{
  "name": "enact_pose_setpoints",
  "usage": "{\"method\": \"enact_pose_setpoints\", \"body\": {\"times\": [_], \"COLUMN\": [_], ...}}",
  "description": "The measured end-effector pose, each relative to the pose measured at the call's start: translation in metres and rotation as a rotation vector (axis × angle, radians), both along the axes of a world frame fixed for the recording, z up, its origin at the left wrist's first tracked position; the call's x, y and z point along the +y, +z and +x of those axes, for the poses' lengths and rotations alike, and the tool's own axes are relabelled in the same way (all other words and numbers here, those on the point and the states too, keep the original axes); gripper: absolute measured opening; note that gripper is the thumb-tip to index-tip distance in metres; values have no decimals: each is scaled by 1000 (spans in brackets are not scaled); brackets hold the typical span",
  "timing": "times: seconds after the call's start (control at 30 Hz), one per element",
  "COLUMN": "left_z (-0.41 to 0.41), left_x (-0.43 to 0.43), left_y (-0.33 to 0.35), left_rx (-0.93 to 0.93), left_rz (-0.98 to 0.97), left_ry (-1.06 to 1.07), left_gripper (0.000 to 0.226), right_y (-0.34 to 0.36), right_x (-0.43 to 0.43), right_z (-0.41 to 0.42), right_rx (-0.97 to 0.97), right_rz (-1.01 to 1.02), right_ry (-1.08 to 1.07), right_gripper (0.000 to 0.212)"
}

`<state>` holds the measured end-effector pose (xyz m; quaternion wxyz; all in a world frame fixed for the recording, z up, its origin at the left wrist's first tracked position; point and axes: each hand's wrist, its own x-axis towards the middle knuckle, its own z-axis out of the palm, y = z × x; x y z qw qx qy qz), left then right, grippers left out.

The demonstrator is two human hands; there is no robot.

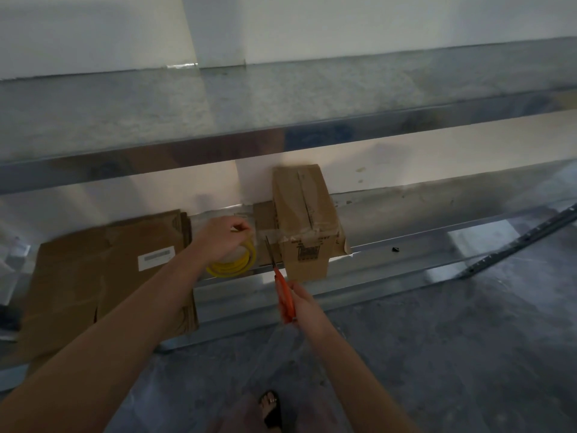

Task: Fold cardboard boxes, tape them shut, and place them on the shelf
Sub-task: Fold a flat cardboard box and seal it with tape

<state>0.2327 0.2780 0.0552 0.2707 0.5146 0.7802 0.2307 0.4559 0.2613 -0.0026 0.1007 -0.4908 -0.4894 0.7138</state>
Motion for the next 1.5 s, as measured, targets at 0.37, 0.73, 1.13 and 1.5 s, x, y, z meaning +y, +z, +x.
{"method": "enact_pose_setpoints", "body": {"times": [0.37, 0.73, 1.13, 1.5], "left_z": [-2, -2, 1, 32], "left_x": [1, 3, 3, 13], "left_y": [-2, 1, -12, -4], "left_rx": [22, 74, 38, -3], "left_rz": [22, 84, 62, 57], "left_ry": [-92, -165, 30, 344], "left_gripper": [12, 10, 11, 8], "right_y": [-4, -5, 0, -18], "right_x": [5, 8, 39, 210], "right_z": [-3, -6, 131, 158], "right_rx": [-52, -286, -590, -817], "right_rz": [45, 294, 765, 758], "right_ry": [-37, 100, -69, -6], "right_gripper": [17, 34, 34, 41]}}
